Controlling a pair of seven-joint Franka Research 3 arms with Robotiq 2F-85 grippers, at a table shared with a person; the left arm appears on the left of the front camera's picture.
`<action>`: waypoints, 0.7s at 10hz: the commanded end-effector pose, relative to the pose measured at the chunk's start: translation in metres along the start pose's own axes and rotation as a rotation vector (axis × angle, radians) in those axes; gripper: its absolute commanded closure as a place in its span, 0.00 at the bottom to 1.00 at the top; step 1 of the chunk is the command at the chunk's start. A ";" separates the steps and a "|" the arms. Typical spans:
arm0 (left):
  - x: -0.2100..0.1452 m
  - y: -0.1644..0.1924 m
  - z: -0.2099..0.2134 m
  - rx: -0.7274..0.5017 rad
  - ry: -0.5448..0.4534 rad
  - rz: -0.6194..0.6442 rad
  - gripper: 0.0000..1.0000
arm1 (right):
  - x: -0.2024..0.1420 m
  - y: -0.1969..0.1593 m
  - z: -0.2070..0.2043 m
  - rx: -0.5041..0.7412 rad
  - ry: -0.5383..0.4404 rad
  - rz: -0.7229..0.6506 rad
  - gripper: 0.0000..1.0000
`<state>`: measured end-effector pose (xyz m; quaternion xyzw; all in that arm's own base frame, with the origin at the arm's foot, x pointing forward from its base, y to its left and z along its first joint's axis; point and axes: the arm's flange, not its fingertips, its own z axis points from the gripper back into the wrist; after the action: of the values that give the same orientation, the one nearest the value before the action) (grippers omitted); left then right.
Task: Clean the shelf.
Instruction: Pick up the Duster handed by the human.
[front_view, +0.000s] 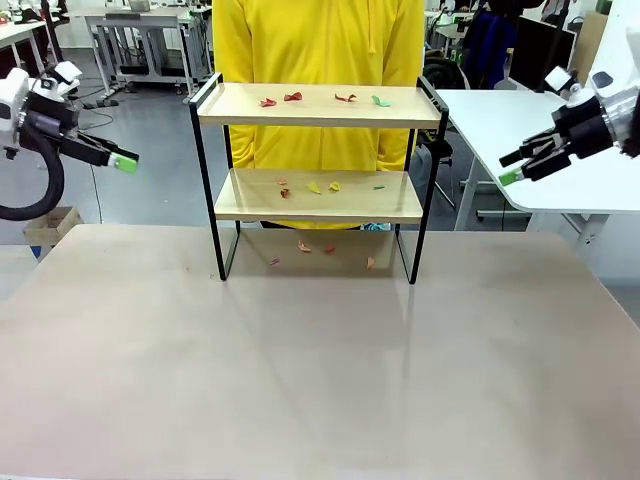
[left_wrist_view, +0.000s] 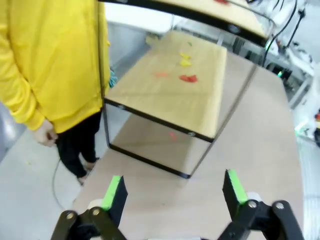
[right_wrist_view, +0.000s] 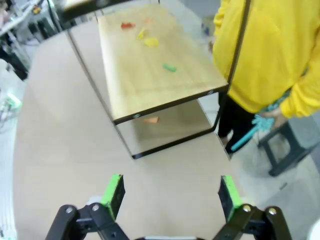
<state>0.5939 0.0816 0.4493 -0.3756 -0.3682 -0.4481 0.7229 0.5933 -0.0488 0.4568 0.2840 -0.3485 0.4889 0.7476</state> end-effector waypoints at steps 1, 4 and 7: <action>-0.011 0.065 0.005 -0.044 -0.113 -0.019 0.00 | -0.016 -0.060 -0.002 0.097 -0.187 0.029 0.00; -0.060 0.066 -0.007 -0.157 -0.289 -0.163 0.00 | -0.059 -0.067 -0.019 0.157 -0.381 0.129 0.00; -0.092 0.054 -0.019 -0.136 -0.352 -0.297 0.00 | -0.086 -0.066 -0.019 0.138 -0.470 0.240 0.00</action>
<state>0.6307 0.1183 0.3511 -0.4438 -0.4841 -0.4894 0.5737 0.6401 -0.1003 0.3729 0.3969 -0.4803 0.5124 0.5909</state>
